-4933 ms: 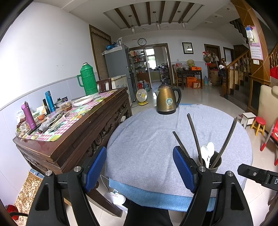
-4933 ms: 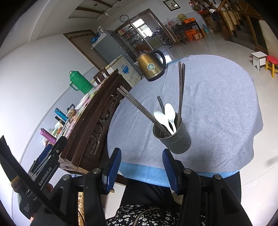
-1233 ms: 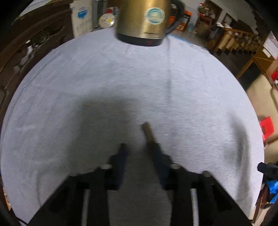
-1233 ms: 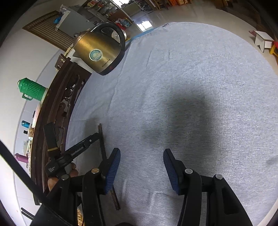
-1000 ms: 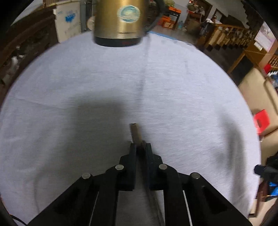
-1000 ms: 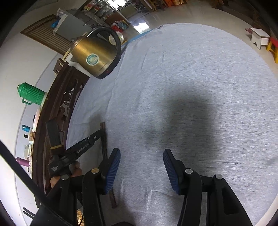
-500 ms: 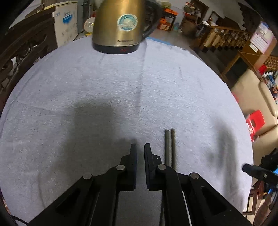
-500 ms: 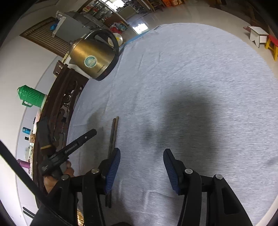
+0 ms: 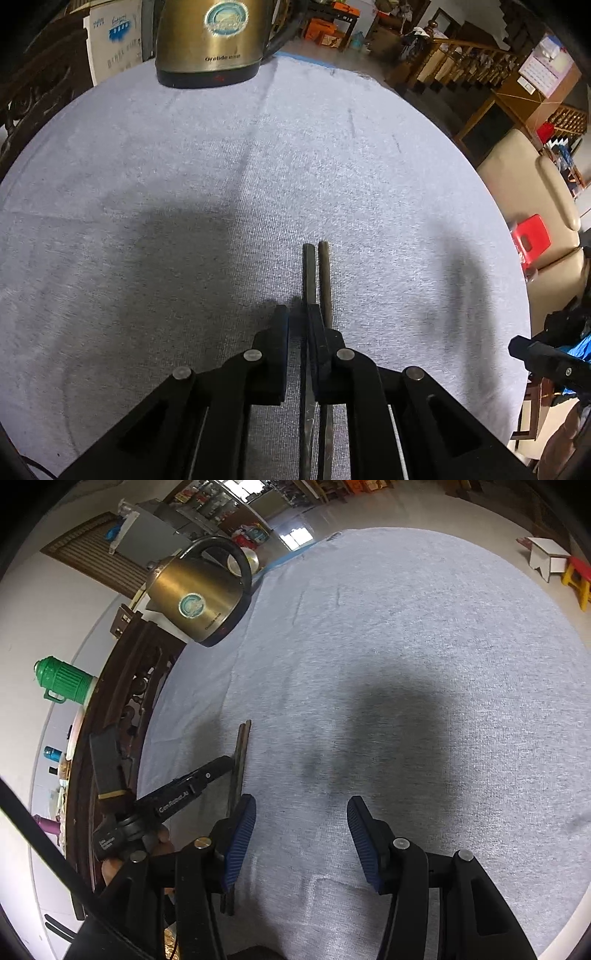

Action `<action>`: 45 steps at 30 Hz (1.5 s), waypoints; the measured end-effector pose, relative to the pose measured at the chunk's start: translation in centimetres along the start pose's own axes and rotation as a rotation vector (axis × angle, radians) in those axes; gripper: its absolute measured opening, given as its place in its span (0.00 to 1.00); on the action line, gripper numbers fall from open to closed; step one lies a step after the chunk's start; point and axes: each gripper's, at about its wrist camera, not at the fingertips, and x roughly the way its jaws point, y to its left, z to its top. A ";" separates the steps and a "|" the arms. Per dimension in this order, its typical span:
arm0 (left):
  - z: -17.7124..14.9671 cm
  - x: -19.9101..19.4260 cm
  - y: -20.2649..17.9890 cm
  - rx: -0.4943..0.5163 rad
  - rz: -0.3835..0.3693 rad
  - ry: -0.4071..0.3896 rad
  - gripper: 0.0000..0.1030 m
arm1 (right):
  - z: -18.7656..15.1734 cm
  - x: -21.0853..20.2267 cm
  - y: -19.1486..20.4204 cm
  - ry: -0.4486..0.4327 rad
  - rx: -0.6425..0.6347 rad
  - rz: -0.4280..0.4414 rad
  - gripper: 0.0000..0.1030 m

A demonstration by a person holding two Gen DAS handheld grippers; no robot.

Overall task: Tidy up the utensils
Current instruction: 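Close the right gripper on one dark chopstick while the left gripper holds the other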

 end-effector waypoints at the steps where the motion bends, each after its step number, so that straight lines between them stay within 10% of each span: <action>1: 0.1 -0.1 0.0 0.001 -0.004 -0.002 0.09 | -0.1 0.0 0.1 0.001 -0.001 0.001 0.53; 25: 0.1 -0.9 1.9 0.050 0.082 -0.005 0.06 | 0.6 2.7 1.4 0.052 -0.043 -0.032 0.53; 45: 0.1 -1.5 7.7 -0.059 0.104 0.020 0.10 | 7.1 15.5 10.3 0.306 -0.248 -0.200 0.47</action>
